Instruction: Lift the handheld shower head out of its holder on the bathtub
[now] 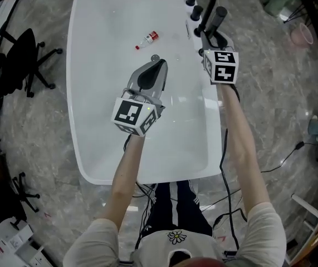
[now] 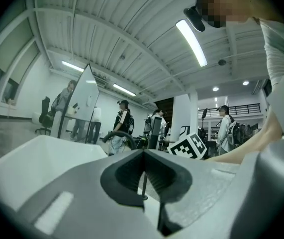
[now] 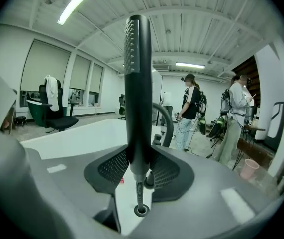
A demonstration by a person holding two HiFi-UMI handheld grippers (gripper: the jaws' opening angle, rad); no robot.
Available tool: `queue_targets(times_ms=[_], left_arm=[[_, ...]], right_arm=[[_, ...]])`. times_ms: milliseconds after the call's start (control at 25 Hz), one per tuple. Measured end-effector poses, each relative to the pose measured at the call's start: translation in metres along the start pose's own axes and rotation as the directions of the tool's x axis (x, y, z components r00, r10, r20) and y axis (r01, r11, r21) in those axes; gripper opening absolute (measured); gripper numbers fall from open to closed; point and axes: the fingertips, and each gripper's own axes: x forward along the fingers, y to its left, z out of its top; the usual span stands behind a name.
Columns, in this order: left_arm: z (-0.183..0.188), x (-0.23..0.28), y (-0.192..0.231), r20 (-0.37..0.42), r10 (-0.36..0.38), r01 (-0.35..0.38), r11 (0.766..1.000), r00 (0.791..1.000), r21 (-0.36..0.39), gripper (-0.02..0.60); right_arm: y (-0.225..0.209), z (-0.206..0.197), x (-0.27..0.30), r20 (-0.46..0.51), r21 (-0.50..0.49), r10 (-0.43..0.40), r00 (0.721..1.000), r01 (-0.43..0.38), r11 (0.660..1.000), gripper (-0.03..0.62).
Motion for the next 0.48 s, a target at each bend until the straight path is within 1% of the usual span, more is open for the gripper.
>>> queue_targets(times_ms=[160, 280, 360, 480], left_arm=[[0.070, -0.013, -0.019, 0.056, -0.032, 0.028, 0.997, 0.998, 0.070, 0.000], [0.120, -0.031, -0.036, 0.089, -0.012, 0.003, 0.995, 0.996, 0.099, 0.000], [0.154, -0.048, -0.051, 0.118, 0.008, -0.020, 0.995, 0.993, 0.102, 0.000], [0.206, -0.072, -0.073, 0.171, 0.043, -0.058, 0.995, 0.984, 0.084, 0.000]], right_arm=[[0.011, 0.073, -0.048, 0.081, -0.012, -0.005, 0.997, 0.006, 1.000, 0.150], [0.015, 0.134, -0.095, 0.157, -0.005, -0.012, 0.988, 0.013, 1.000, 0.150], [0.017, 0.172, -0.132, 0.204, 0.018, -0.025, 0.979, 0.021, 1.000, 0.151], [0.026, 0.225, -0.185, 0.266, 0.053, -0.029, 0.964, 0.015, 0.998, 0.150]])
